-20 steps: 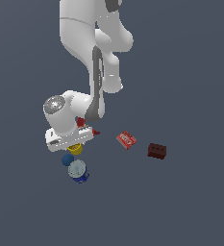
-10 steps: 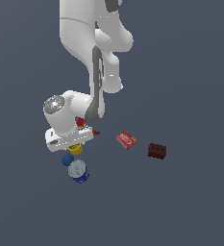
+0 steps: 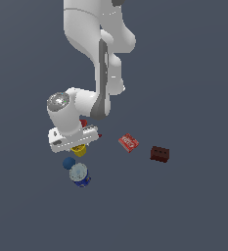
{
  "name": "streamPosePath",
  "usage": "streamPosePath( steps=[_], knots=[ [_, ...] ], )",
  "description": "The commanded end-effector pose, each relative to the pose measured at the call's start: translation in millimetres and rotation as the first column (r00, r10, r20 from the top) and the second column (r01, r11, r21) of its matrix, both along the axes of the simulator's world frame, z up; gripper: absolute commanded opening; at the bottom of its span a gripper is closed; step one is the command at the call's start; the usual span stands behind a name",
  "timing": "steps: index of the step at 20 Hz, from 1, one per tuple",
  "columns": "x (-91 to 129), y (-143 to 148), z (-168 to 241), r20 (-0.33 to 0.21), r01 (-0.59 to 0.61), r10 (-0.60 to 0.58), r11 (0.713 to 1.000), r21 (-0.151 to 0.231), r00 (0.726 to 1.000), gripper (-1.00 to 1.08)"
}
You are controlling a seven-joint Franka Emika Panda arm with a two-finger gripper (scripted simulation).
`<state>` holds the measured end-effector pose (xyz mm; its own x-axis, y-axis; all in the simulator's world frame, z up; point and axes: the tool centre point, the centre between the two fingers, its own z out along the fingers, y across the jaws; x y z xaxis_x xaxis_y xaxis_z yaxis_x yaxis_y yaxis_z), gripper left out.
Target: Pick up a designated object from a clutter of objects.
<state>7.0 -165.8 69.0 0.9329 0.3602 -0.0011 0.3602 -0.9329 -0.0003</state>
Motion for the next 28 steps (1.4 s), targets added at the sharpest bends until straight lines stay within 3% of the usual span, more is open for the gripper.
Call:
streamPosePath(
  steps=[1, 28],
  knots=[
    [1.5, 10.2, 13.8, 0.002, -0.001, 0.001, 1.0, 0.0, 1.0, -1.0],
    [21.1, 208.3, 272.5, 0.001, -0.001, 0.001, 1.0, -0.003, 1.0, -1.0]
  ],
)
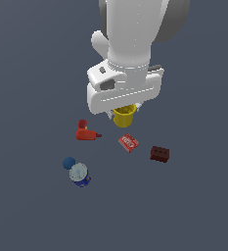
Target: Pick up a designated object from a clutter of objects.
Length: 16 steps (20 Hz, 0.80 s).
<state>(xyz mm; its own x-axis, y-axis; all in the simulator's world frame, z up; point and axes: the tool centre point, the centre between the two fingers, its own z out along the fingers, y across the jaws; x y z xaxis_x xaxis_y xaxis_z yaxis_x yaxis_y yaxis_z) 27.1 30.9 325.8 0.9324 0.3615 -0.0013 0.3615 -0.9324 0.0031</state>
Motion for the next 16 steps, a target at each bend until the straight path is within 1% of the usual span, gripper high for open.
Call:
streamPosePath(
  steps=[1, 8, 16],
  knots=[
    [2.1, 18.6, 24.9, 0.0, 0.0, 0.0, 1.0, 0.001, 1.0, -1.0],
    [9.0, 56.4, 73.8, 0.0, 0.0, 0.0, 1.0, 0.002, 1.0, -1.0],
    [14.3, 77.0, 100.8, 0.0, 0.0, 0.0, 1.0, 0.003, 1.0, -1.0]
  ],
)
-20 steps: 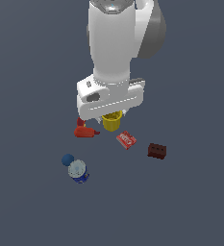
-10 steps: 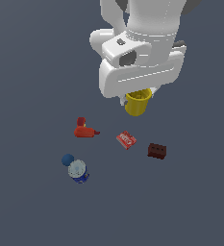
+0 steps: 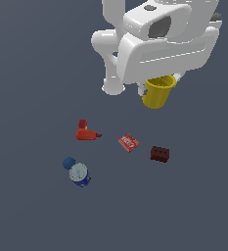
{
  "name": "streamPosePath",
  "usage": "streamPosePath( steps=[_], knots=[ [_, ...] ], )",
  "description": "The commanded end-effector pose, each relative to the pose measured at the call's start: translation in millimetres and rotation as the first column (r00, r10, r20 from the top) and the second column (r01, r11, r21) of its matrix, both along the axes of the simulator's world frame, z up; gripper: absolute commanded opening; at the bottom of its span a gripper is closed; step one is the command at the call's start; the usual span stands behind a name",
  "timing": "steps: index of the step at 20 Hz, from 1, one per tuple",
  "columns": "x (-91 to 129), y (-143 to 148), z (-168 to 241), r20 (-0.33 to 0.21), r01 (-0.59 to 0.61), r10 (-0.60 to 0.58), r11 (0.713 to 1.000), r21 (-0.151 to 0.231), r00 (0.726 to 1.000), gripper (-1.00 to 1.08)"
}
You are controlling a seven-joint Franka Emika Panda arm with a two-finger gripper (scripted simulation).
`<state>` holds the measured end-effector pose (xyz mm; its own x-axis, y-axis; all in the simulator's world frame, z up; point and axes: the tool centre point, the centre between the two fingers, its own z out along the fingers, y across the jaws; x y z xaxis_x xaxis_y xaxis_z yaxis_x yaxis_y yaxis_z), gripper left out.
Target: Pick up a designated object from a clutter of objects.
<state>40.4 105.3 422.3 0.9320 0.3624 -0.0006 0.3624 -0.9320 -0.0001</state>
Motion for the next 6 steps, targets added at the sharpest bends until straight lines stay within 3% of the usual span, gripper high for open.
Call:
streamPosePath(
  steps=[1, 6],
  knots=[
    [1.3, 3.9, 5.9, 0.001, 0.001, -0.001, 1.0, 0.0, 1.0, -1.0],
    [2.4, 6.4, 9.1, 0.001, 0.001, -0.001, 1.0, 0.0, 1.0, -1.0]
  ],
)
